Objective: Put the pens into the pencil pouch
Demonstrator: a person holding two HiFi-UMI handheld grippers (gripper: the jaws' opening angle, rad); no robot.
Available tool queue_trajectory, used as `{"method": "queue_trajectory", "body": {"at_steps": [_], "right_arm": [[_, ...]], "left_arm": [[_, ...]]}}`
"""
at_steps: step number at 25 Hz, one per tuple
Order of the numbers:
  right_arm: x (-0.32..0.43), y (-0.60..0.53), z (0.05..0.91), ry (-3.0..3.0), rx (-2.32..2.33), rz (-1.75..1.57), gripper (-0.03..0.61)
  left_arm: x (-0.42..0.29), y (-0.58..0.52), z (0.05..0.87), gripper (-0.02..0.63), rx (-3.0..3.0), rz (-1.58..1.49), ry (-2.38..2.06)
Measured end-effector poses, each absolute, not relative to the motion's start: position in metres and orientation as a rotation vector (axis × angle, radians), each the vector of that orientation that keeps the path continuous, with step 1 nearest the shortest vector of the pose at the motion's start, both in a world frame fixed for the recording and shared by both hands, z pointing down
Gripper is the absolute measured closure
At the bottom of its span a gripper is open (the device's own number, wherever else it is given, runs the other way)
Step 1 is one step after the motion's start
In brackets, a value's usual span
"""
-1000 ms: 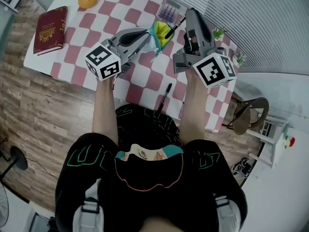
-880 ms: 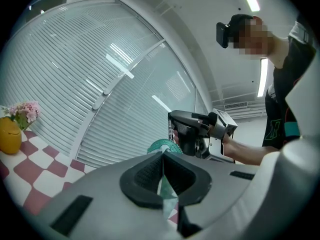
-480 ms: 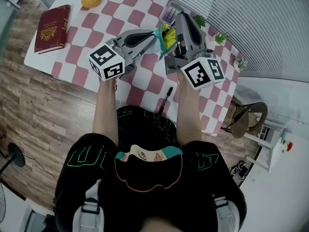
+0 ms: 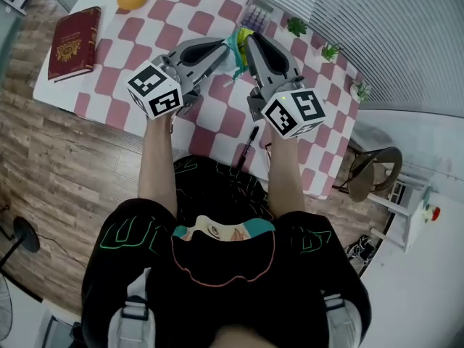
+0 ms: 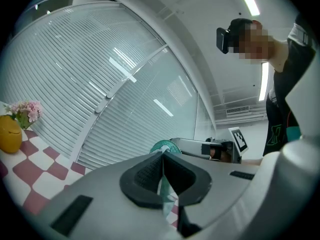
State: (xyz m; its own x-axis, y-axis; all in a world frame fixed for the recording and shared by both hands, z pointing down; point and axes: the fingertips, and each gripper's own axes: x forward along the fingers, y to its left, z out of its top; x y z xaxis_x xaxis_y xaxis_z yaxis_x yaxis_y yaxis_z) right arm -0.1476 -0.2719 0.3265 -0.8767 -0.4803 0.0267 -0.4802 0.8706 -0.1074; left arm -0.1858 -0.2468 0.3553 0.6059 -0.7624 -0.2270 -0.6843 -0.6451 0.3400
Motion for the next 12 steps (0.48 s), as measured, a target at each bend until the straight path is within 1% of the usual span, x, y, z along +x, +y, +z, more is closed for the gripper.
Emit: {"method": "queue_trajectory", "body": {"at_steps": [8, 12], "right_arm": [[-0.130, -0.271, 0.332, 3.031, -0.845, -0.197, 0.531], [-0.117, -0.271, 0.332, 3.015, -0.881, -0.224, 0.572]], "left_arm": [[-0.189, -0.245, 0.360, 0.611, 2.597, -0.522, -1.209], [-0.186, -0.242, 0.363, 0.612, 2.595, -0.520, -1.197]]}}
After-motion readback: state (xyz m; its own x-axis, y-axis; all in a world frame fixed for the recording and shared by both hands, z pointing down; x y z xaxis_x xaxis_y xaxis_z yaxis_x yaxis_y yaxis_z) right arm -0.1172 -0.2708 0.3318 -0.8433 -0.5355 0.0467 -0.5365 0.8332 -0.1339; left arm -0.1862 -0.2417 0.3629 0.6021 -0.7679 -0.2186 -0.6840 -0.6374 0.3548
